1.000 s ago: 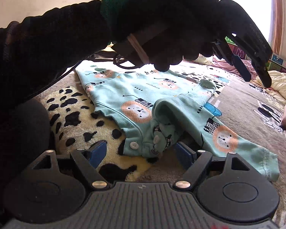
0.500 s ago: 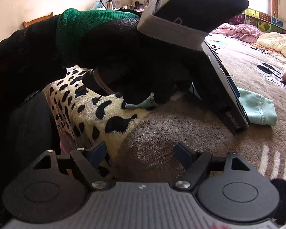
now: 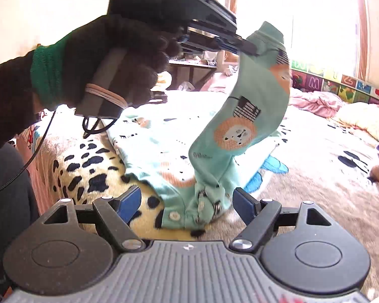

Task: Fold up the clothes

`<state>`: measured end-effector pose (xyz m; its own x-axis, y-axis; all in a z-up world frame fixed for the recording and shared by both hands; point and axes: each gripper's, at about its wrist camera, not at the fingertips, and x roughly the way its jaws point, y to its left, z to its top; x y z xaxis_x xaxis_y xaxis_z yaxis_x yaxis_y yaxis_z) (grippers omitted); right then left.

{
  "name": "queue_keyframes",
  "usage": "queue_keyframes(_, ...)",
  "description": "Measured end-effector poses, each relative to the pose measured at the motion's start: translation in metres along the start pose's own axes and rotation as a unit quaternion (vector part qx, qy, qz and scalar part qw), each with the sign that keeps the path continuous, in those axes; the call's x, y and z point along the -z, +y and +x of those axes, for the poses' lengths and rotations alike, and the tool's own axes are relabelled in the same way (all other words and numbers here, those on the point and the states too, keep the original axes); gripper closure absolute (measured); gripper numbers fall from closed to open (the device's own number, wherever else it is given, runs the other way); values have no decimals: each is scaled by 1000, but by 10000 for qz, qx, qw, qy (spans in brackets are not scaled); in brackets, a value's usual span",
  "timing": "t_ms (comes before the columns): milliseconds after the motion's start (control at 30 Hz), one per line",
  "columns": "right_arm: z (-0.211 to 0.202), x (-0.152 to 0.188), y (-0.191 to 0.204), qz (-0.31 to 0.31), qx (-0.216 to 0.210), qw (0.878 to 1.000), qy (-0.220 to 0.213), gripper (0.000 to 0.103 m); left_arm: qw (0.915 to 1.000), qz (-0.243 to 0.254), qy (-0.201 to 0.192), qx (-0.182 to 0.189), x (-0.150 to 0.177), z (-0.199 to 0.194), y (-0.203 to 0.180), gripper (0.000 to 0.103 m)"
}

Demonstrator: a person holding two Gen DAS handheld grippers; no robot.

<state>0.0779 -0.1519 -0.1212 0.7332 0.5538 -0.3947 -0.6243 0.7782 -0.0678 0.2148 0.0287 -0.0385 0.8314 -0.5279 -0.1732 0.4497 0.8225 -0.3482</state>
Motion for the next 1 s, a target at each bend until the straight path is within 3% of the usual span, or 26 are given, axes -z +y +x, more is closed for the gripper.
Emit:
queue_keyframes(67,15,-7,0,-167,-115,9998,-41,24,9962,-592,-551,-308,-15,-29,31,99)
queue_keyframes(167,38,-9,-4,-182,-110,9998,27,24,9840,-1330,-902,-772,-12,-54,66,99)
queue_keyframes(267,59,-9,-10,-118,-67,9998,111,24,9716,-1864,-837,-1196,-1,-57,96,99)
queue_keyframes(400,72,-6,-15,9,-131,9997,218,23,9468,-2711,-644,-1609,19,-55,138,99)
queue_keyframes(433,76,-3,-11,-169,-263,9988,373,23,9401,-2906,-594,-1683,24,-55,148,99)
queue_keyframes(500,83,5,5,-750,-175,9945,715,22,9348,-3034,-454,-1793,29,-56,160,99)
queue_keyframes(533,83,5,7,-753,-153,9941,763,22,9339,-3064,-391,-1803,30,-55,162,99)
queue_keyframes(667,80,1,13,-957,93,9935,615,23,9379,-3033,-336,-1651,40,-57,159,99)
queue_keyframes(733,78,-1,13,-987,53,9943,390,22,9466,-2809,-458,-1518,34,-58,149,99)
queue_keyframes(867,86,1,6,-651,-194,9960,583,19,9692,-2088,-813,-1021,11,-53,114,99)
queue_keyframes(1000,84,-1,-5,-379,-341,9971,565,19,9788,-1689,-1096,-377,-7,-34,77,99)
